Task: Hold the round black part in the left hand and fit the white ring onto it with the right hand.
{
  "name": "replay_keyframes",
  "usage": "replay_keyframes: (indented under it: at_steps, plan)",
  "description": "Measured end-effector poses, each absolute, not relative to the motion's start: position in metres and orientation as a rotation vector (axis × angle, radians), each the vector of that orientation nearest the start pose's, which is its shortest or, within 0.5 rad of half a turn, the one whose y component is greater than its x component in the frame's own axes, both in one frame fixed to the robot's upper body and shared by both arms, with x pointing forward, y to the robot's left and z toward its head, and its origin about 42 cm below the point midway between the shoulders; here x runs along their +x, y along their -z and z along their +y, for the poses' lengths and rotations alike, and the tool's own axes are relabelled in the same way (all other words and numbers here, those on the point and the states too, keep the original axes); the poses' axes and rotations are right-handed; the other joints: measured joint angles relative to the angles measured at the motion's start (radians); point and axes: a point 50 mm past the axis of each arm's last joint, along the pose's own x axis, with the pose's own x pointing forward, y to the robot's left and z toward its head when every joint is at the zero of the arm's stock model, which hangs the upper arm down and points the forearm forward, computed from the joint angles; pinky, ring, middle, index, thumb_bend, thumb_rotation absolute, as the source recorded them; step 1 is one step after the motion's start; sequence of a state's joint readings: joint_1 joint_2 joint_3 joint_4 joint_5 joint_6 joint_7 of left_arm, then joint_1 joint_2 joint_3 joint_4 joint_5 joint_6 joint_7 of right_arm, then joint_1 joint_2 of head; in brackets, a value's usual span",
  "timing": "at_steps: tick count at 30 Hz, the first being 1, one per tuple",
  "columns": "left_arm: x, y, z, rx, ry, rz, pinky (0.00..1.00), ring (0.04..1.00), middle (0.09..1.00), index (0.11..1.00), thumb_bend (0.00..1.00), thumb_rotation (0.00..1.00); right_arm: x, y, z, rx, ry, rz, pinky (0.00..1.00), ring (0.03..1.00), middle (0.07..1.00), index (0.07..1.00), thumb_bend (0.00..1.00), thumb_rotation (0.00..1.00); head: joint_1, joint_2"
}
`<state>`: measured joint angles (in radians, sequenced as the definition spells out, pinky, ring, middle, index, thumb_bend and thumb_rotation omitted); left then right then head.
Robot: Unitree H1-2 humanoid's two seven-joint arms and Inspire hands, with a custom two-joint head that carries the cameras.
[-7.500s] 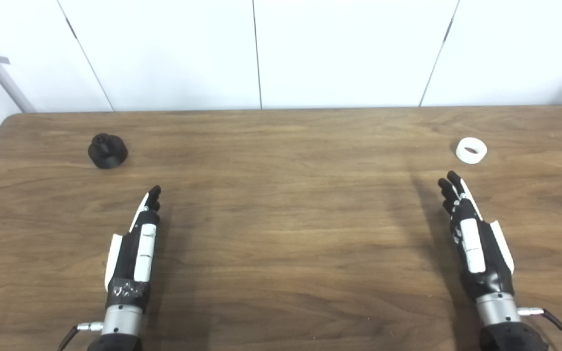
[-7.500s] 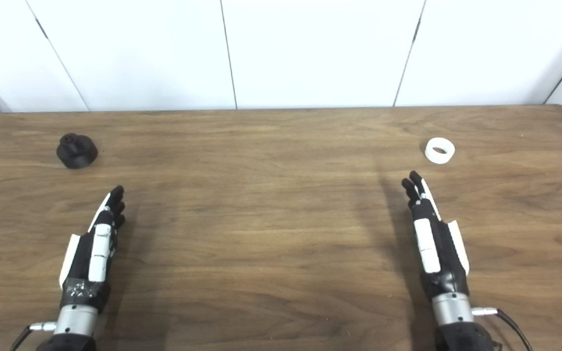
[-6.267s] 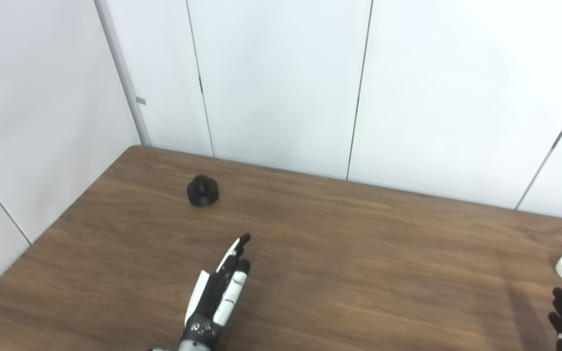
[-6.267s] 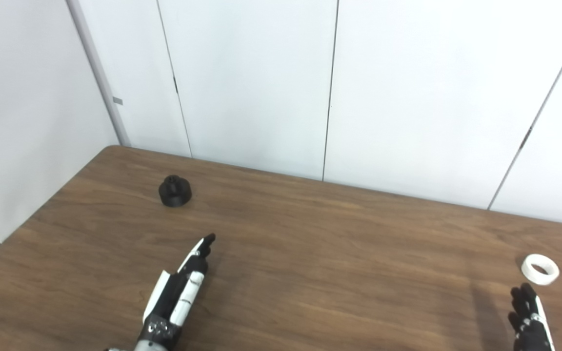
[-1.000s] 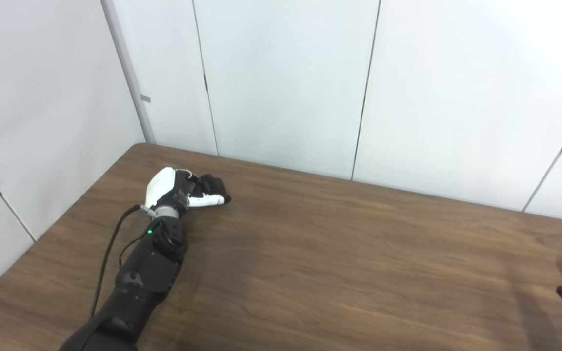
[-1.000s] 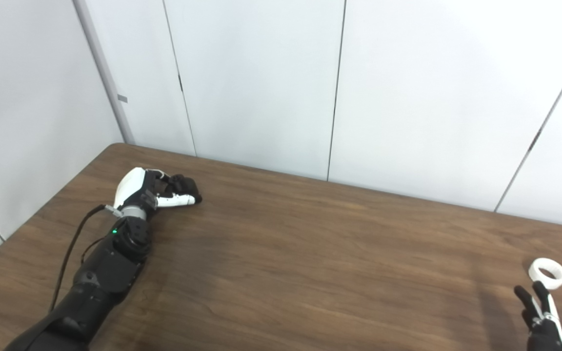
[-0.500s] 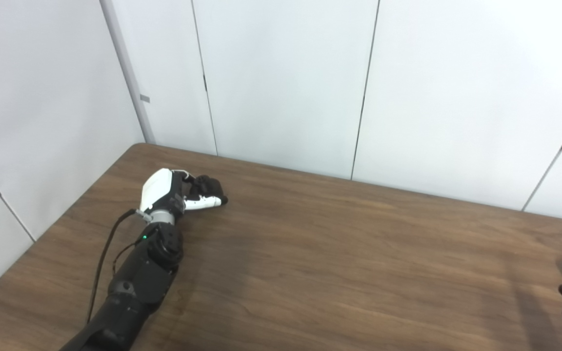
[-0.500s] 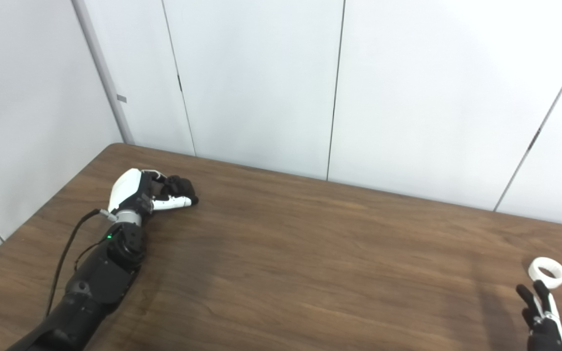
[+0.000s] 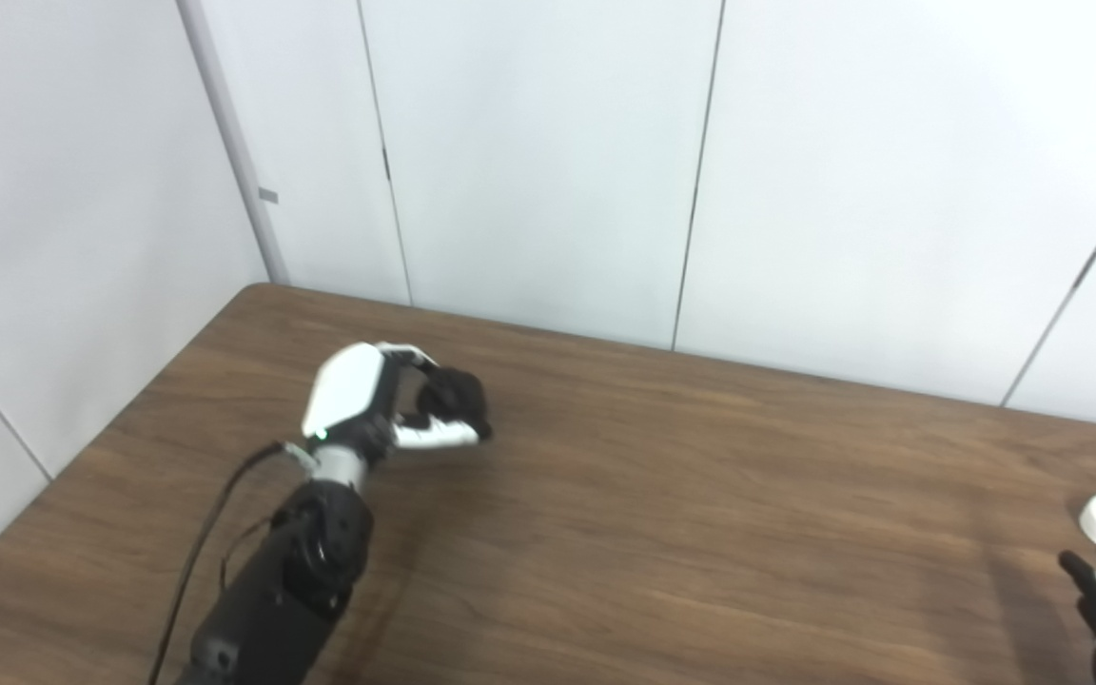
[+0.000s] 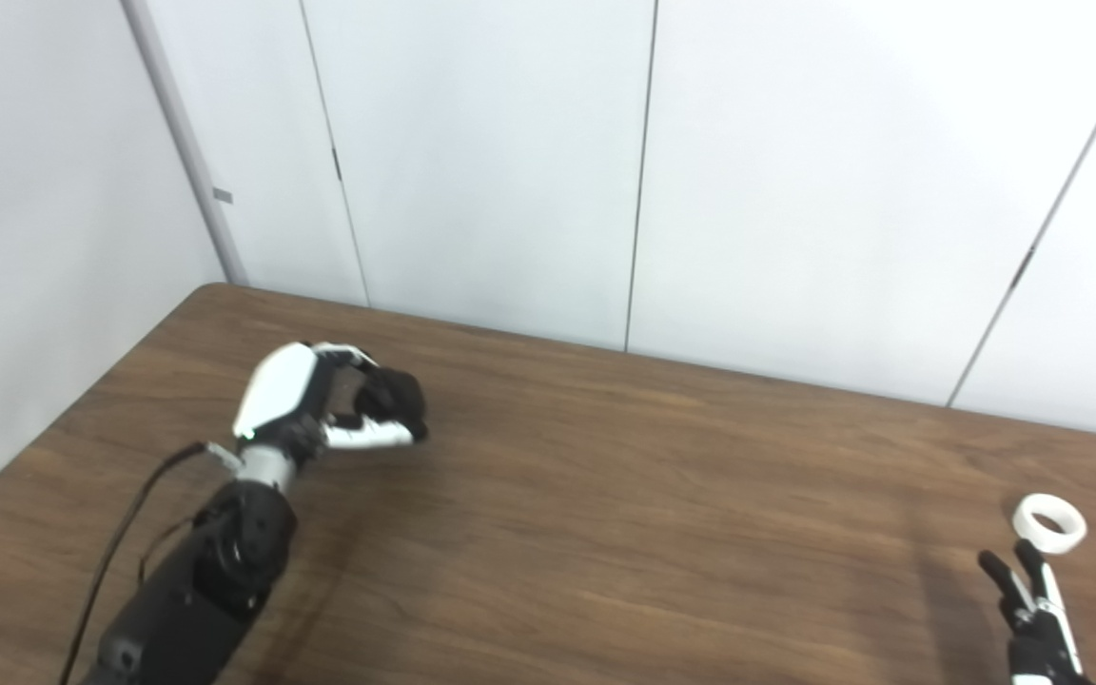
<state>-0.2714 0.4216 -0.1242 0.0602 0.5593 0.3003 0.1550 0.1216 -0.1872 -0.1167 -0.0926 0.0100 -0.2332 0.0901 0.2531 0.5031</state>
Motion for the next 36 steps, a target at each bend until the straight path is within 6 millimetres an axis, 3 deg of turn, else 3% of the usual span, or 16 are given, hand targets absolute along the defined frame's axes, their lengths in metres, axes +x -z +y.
replay_keyframes:
  at_steps: [10, 18, 24, 36]
  plan:
    - [0.345, -0.184, 0.264, 1.026, -0.099, -0.151, 1.00, 0.930, 0.826, 0.483, 0.53, 0.05, 0.247, -0.117, -0.294, -0.276, 0.031, -0.211, 0.94, 0.929, 0.900, 0.867, 0.58, 1.00, -0.070, 0.014]
    - [0.317, -0.165, 0.225, 1.025, 0.049, -0.161, 1.00, 0.945, 0.842, 0.483, 0.53, 0.06, 0.252, -0.119, -0.287, -0.295, 0.046, -0.224, 0.90, 0.901, 0.880, 0.842, 0.59, 1.00, -0.150, 0.043]
    - [0.296, -0.158, 0.197, 0.994, 0.131, -0.222, 1.00, 0.953, 0.840, 0.482, 0.53, 0.06, 0.252, -0.121, -0.263, -0.266, 0.050, -0.221, 0.91, 0.902, 0.883, 0.855, 0.57, 1.00, -0.202, 0.071]
    - [0.266, -0.126, 0.177, 0.959, 0.212, -0.184, 1.00, 0.952, 0.837, 0.483, 0.52, 0.05, 0.250, -0.121, -0.243, -0.249, 0.069, -0.178, 0.93, 0.910, 0.887, 0.863, 0.54, 1.00, -0.268, 0.098]
